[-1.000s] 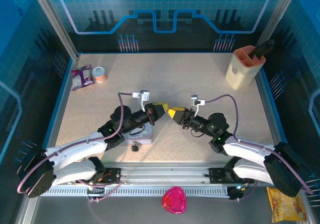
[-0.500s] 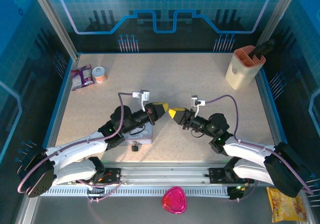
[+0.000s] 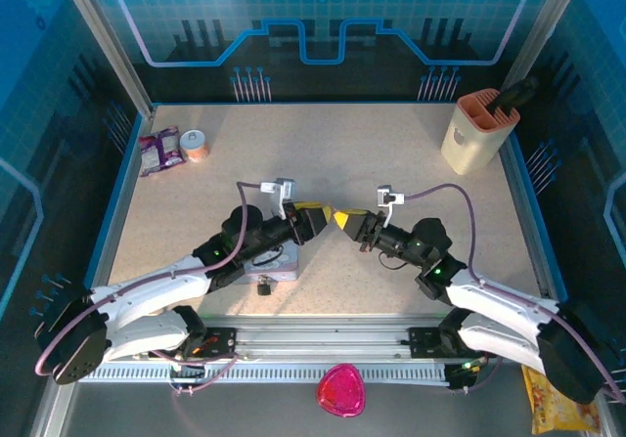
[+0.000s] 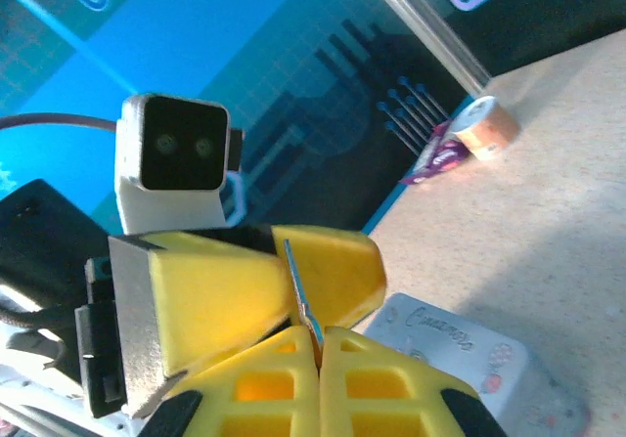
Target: Unlock a padlock with a key
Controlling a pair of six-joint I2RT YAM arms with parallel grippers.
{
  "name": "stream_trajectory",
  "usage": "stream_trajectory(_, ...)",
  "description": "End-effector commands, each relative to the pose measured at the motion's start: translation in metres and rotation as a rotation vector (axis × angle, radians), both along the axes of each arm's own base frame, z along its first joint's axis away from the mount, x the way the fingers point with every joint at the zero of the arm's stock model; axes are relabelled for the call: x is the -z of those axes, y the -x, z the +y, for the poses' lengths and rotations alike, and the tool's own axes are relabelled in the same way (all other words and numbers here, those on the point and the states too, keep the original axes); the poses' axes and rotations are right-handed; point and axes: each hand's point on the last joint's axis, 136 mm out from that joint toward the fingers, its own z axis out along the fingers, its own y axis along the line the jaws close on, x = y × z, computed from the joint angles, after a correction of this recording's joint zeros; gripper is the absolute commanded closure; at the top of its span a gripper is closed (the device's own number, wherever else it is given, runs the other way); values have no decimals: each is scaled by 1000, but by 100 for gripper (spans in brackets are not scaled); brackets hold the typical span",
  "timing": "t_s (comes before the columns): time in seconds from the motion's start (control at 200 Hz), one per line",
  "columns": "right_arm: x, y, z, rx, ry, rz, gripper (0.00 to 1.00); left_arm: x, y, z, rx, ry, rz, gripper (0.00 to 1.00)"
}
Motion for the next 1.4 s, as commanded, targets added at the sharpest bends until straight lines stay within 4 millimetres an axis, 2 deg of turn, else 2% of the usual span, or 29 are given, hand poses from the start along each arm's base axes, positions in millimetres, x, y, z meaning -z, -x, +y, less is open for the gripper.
stream_trajectory(0.0,25,-13,-18,119,221,53,100,6,-12,36,-164,-142,71,44)
stream_trajectory(0.11,45,-12,-39,190,386,87,100,27,-10,89,-331,-316,235,31)
stream_trajectory(0.23,59,-4,-55,210,494,102,100,42,16,136,-408,-509,361,32)
stream_trajectory(0.31,66,2,-60,210,508,114,100,55,39,180,-544,-652,505,32)
stream_trajectory(0.35,69,4,-62,211,504,122,100,62,49,189,-562,-694,561,32)
stream_trajectory(0.42,74,7,-62,208,493,139,100,76,64,189,-536,-715,649,33)
stream_trajectory(0.595,82,14,-59,173,479,177,100,113,92,168,-457,-704,768,35)
stream_trajectory(0.83,85,18,-61,177,477,174,100,152,110,145,-372,-804,820,34)
stream_trajectory(0.966,84,16,-60,181,460,166,100,178,107,132,-292,-871,805,34)
stream_trajectory(1.106,83,16,-59,177,460,165,100,193,101,129,-278,-932,789,33)
stream_trajectory(1.396,85,17,-58,171,456,171,100,201,63,104,-287,-945,658,36)
